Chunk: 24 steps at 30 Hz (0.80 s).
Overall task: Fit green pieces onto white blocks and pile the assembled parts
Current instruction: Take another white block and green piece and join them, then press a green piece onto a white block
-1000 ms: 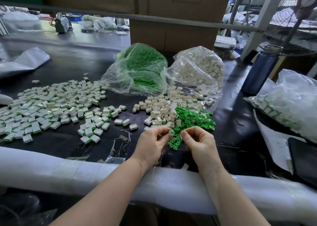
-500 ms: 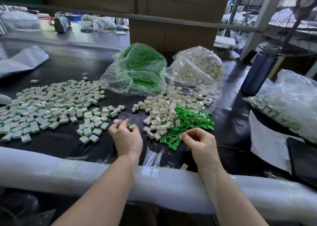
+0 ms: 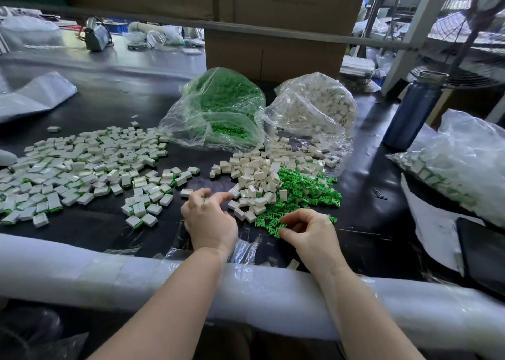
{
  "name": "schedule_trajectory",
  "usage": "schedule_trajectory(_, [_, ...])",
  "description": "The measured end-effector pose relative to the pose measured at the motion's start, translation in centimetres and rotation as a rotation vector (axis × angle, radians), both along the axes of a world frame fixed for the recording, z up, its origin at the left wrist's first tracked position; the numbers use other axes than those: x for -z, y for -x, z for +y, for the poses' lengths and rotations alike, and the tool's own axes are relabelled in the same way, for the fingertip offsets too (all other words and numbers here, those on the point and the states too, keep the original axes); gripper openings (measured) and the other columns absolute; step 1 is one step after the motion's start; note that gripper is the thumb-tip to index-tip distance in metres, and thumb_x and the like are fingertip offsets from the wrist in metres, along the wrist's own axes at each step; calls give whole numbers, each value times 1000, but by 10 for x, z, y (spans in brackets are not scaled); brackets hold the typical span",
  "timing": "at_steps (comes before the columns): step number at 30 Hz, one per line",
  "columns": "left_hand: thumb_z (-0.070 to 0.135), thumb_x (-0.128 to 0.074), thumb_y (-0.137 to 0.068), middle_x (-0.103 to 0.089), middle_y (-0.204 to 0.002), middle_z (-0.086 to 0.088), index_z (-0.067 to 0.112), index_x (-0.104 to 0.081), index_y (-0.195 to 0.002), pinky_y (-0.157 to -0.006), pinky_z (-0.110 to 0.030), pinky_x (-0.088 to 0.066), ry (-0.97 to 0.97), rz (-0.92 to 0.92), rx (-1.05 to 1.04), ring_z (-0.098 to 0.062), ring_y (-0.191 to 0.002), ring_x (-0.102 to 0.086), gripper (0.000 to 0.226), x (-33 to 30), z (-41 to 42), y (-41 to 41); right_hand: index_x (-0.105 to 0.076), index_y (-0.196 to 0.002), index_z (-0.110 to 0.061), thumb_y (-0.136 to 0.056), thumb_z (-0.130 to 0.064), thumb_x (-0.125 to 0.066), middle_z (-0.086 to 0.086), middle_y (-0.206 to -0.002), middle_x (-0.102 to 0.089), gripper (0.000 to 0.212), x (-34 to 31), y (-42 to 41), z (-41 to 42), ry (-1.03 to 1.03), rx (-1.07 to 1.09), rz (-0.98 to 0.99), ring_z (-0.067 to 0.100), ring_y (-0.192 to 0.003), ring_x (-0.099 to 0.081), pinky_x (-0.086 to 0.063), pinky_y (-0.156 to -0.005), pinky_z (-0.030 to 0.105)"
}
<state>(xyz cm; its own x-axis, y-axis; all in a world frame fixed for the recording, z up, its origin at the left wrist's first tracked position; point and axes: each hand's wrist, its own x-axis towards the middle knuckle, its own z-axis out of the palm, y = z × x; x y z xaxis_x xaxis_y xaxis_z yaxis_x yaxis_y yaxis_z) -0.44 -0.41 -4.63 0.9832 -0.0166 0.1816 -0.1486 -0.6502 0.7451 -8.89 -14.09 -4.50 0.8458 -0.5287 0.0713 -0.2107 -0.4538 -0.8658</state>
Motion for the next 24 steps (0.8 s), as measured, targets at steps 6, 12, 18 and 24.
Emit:
schedule_trajectory(6, [11,-57,-86,-38,-131,5,33,-67,-106,-106,-38,-25,-171,30,59,-20,-125,-25,31,1,-2,3,-71,-87,-22,-75,-16,-77,-13,-84,-53,14,3,-1,2,168,-36,52,-1,-71,-48,-37,-69,7])
schedule_trajectory(12, [36,-69,-81,-43,-117,6,29,-68,-91,-98,-36,-28,-164,26,61,-20,-122,-28,12,0,-3,5,-70,-81,-17,-86,-19,-67,-7,-81,-54,6,4,-2,2,188,2,5,0,-70,-46,-31,-66,13])
schedule_trajectory(18, [19,-68,-83,-51,-99,2,18,-66,-90,-89,-22,-35,54,-71,229,-17,-101,-46,7,-2,-3,6,-55,-70,-27,-91,-17,-59,-8,-73,-55,24,3,-1,2,96,51,-146,4,-66,-47,-36,-61,10])
schedule_trajectory(24, [18,-70,-81,-62,-77,7,16,-65,-86,-66,-9,-46,247,-28,452,-1,-67,-55,7,-8,-8,15,-58,-76,-17,-93,-10,-54,1,-63,-66,19,1,-1,3,-203,81,-223,8,-53,-59,-51,-53,25])
